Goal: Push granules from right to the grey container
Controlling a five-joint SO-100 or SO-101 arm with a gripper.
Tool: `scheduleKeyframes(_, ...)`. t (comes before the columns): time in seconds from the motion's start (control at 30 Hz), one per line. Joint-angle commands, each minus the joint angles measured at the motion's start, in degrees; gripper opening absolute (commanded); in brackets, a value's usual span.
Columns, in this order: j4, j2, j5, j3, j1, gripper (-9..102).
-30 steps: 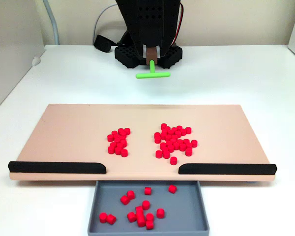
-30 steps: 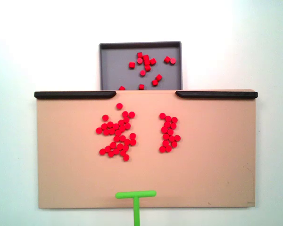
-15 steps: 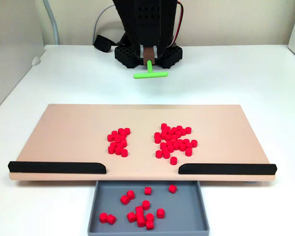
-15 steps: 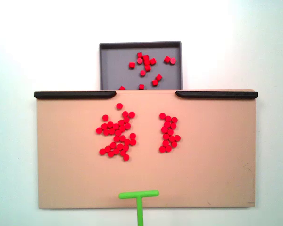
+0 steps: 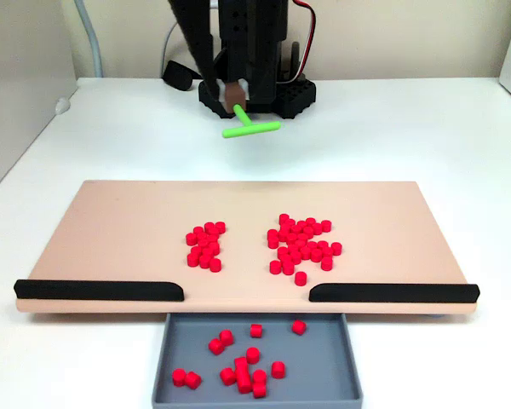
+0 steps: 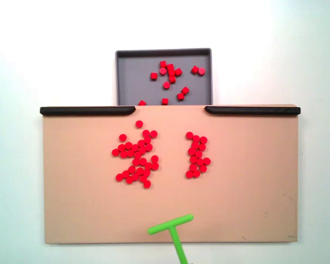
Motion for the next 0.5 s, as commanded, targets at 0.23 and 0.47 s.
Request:
scheduleKeyframes(0.23, 0.4, -14.7, -54.5, -18.3, 13.2, 0)
scheduleKeyframes(0.47, 0.4, -25.5, -77.2, -28.7, 19.4, 0)
